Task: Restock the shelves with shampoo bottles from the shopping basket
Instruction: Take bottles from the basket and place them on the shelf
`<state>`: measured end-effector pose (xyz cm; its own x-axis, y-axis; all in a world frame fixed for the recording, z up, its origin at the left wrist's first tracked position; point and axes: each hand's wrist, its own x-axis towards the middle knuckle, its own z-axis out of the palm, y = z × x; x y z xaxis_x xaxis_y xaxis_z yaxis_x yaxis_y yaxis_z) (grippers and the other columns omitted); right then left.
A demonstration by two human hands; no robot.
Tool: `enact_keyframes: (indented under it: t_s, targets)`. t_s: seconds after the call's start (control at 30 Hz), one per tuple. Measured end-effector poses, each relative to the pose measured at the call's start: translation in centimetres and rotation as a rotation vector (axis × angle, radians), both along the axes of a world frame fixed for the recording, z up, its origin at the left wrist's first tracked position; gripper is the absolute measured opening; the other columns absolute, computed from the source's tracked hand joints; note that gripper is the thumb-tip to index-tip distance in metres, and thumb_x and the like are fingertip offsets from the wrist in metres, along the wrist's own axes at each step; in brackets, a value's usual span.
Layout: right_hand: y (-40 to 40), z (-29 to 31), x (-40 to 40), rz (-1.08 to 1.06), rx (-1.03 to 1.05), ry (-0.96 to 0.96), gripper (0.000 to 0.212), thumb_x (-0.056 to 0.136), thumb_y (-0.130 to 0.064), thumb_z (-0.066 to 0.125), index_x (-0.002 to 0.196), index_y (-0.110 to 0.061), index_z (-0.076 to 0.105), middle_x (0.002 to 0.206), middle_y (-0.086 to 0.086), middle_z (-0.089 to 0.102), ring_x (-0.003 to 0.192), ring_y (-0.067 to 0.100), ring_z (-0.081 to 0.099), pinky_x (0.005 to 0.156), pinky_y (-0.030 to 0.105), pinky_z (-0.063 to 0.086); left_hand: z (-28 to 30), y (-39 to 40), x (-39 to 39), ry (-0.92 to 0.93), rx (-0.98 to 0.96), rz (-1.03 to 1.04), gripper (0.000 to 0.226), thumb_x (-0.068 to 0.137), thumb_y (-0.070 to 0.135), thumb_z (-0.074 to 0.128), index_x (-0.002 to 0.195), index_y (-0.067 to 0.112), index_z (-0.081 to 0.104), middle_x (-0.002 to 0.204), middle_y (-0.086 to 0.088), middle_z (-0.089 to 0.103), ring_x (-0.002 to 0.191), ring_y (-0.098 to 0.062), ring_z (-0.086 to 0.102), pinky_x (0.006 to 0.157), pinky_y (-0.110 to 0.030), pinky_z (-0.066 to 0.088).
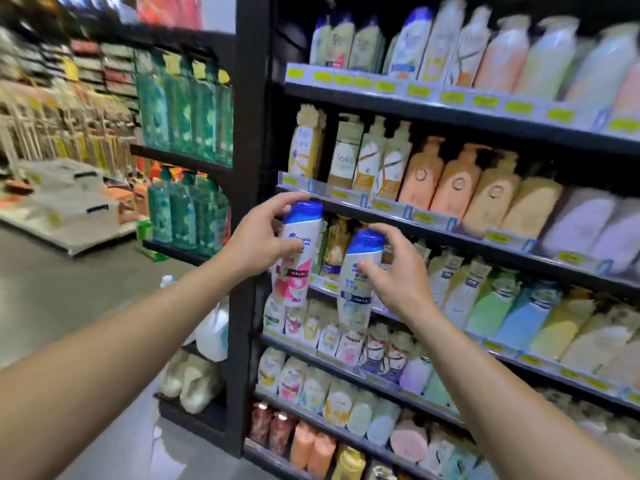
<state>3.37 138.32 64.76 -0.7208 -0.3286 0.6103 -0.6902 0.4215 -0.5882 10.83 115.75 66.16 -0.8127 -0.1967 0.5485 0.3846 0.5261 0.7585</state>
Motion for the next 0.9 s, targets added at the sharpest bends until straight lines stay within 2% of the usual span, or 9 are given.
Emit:
enact_keyframes:
  t_s: [0.1, 0.17, 0.27, 0.33, 0.4, 0.43, 0.57, 0.73, 0.9]
  targets:
    - [-2.1, 3.2, -2.0, 0.017, -0.012, 0.024, 0.058, 0.074, -0.011, 0.075, 0.128, -0.022, 0.056, 0.122, -0.003, 0.062, 0.108, 0.018, 0.061, 0.096, 0.044, 0.049, 3.1, -1.6, -1.6, 0.066, -0.007, 0.027, 0.073, 0.071, -0.007, 0.075, 0.130, 0.033, 0.055, 0.118, -0.019, 0.059, 0.074, -0.029, 0.059, 0.076, -0.035, 0.056]
    - [-3.2, 4.9, -3.3, 0.035, -0.025, 0.048, 0.058, 0.076, -0.010, 0.074, 0.128, -0.023, 0.055, 0.123, -0.003, 0.061, 0.105, 0.020, 0.062, 0.096, 0.044, 0.049, 4.7, -2.6, -2.8, 0.109, -0.005, 0.040, 0.073, 0.072, -0.005, 0.075, 0.131, 0.032, 0.055, 0.118, -0.016, 0.059, 0.073, -0.017, 0.061, 0.071, -0.026, 0.055]
    - [-4.4, 7.4, -5.4, 0.027, -0.041, 0.109, 0.057, 0.077, -0.011, 0.075, 0.129, -0.023, 0.054, 0.121, -0.005, 0.059, 0.108, 0.018, 0.060, 0.096, 0.037, 0.049, 6.9, -3.9, -4.8, 0.159, -0.018, 0.041, 0.070, 0.074, -0.003, 0.074, 0.129, 0.036, 0.055, 0.117, -0.011, 0.060, 0.076, -0.013, 0.064, 0.068, -0.021, 0.055]
    - [-4.9, 8.9, -7.0, 0.015, -0.051, 0.151, 0.057, 0.075, -0.012, 0.076, 0.127, -0.022, 0.055, 0.117, -0.005, 0.061, 0.103, 0.017, 0.062, 0.094, 0.026, 0.048, 8.2, -4.6, -6.2, 0.188, -0.020, 0.035, 0.069, 0.075, -0.003, 0.073, 0.130, 0.035, 0.055, 0.116, -0.009, 0.060, 0.081, -0.016, 0.066, 0.071, -0.027, 0.057]
    - [-5.3, 10.6, -8.5, -0.026, -0.043, 0.204, 0.055, 0.075, -0.015, 0.076, 0.125, -0.025, 0.056, 0.113, -0.008, 0.061, 0.094, 0.013, 0.060, 0.083, 0.004, 0.037, 9.4, -5.4, -7.7, 0.218, -0.001, 0.040, 0.068, 0.075, -0.003, 0.072, 0.130, 0.034, 0.055, 0.113, -0.007, 0.062, 0.080, -0.015, 0.066, 0.071, -0.028, 0.057]
    - [-5.4, 11.4, -9.2, -0.040, -0.031, 0.221, 0.055, 0.075, -0.016, 0.076, 0.125, -0.026, 0.056, 0.113, -0.010, 0.060, 0.094, 0.012, 0.059, 0.079, 0.003, 0.035, 9.9, -5.8, -8.4, 0.233, 0.005, 0.042, 0.068, 0.075, -0.002, 0.072, 0.130, 0.035, 0.056, 0.112, -0.005, 0.063, 0.077, -0.013, 0.066, 0.068, -0.025, 0.056]
    - [-6.0, 15.5, -11.9, -0.002, -0.022, 0.259, 0.056, 0.077, -0.010, 0.073, 0.128, -0.024, 0.055, 0.119, 0.000, 0.055, 0.106, 0.019, 0.057, 0.096, 0.035, 0.047, 12.3, -7.1, -11.3, 0.258, 0.001, 0.042, 0.068, 0.077, 0.000, 0.073, 0.132, 0.035, 0.054, 0.113, -0.005, 0.062, 0.073, -0.003, 0.066, 0.061, -0.016, 0.052]
    - [-6.7, 22.0, -14.6, 0.009, -0.055, 0.360, 0.055, 0.081, -0.010, 0.072, 0.130, -0.028, 0.053, 0.125, -0.003, 0.049, 0.110, 0.015, 0.056, 0.082, 0.012, 0.047, 15.6, -8.5, -14.2, 0.300, -0.011, -0.003, 0.065, 0.076, -0.001, 0.073, 0.126, 0.039, 0.056, 0.111, -0.004, 0.064, 0.077, -0.003, 0.067, 0.061, -0.017, 0.053]
    - [-8.6, 27.8, -15.6, -0.019, -0.136, 0.466, 0.058, 0.076, -0.004, 0.071, 0.127, -0.029, 0.056, 0.124, 0.000, 0.055, 0.095, 0.021, 0.065, 0.082, 0.028, 0.054, 18.6, -9.9, -17.3, 0.328, -0.002, -0.070, 0.065, 0.076, 0.000, 0.073, 0.128, 0.036, 0.056, 0.117, -0.008, 0.059, 0.085, -0.012, 0.070, 0.067, -0.029, 0.059]
